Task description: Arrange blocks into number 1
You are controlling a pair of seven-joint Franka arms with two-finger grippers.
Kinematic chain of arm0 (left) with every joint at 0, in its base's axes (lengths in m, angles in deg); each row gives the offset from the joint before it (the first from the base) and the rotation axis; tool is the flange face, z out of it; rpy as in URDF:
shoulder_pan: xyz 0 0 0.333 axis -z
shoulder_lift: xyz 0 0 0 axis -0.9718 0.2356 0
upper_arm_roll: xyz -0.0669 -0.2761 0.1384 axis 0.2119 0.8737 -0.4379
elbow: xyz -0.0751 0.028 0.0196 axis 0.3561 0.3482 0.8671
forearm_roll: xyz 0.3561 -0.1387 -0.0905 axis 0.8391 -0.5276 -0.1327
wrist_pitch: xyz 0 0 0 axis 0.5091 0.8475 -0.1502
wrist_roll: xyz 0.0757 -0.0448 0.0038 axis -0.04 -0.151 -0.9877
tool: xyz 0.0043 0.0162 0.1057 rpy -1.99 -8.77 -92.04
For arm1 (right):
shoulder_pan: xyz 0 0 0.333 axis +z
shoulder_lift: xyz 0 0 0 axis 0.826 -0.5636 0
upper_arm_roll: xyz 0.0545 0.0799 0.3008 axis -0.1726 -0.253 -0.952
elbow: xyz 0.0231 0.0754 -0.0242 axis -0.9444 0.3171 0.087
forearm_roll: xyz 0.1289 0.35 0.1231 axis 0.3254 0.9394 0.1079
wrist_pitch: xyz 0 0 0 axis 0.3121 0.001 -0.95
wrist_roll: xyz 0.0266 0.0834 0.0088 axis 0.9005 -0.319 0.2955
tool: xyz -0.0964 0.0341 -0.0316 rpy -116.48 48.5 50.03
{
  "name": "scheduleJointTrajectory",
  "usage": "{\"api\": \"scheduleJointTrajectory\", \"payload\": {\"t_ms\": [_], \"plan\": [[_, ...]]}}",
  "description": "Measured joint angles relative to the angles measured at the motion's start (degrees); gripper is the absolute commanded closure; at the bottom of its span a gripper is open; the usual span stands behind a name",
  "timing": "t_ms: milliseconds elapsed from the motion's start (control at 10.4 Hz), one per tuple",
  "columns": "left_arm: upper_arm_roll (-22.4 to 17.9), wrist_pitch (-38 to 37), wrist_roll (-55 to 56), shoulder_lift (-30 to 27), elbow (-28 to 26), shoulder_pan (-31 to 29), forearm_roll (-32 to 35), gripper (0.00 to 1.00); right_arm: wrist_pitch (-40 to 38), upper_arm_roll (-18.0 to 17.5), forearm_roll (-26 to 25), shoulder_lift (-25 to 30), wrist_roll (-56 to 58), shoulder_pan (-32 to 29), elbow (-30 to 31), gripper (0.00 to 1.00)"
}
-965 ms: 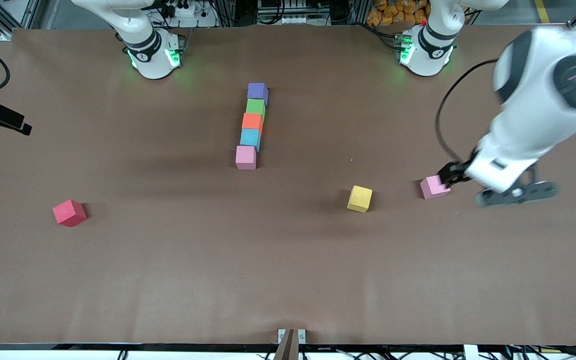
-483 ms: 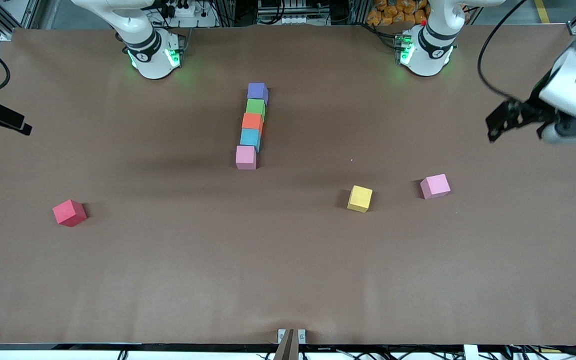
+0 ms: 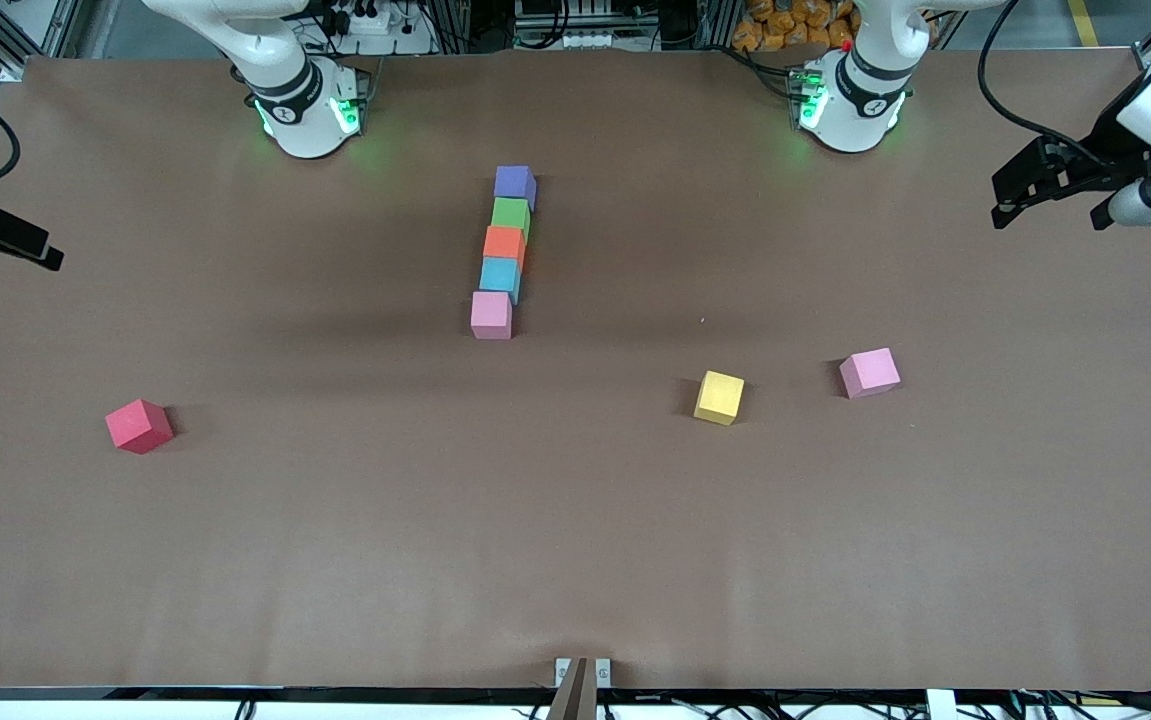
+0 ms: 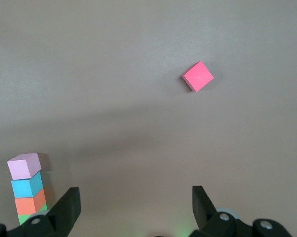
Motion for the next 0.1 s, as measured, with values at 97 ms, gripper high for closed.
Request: {"api": "scheduleJointTrajectory", "payload": {"t_ms": [97], "plan": [[0.05, -0.01, 0.00, 0.30, -0.24, -0.05, 0.00, 0.00, -0.01, 0.00, 0.00, 0.00, 0.00, 0.00, 0.00, 0.00]]}}
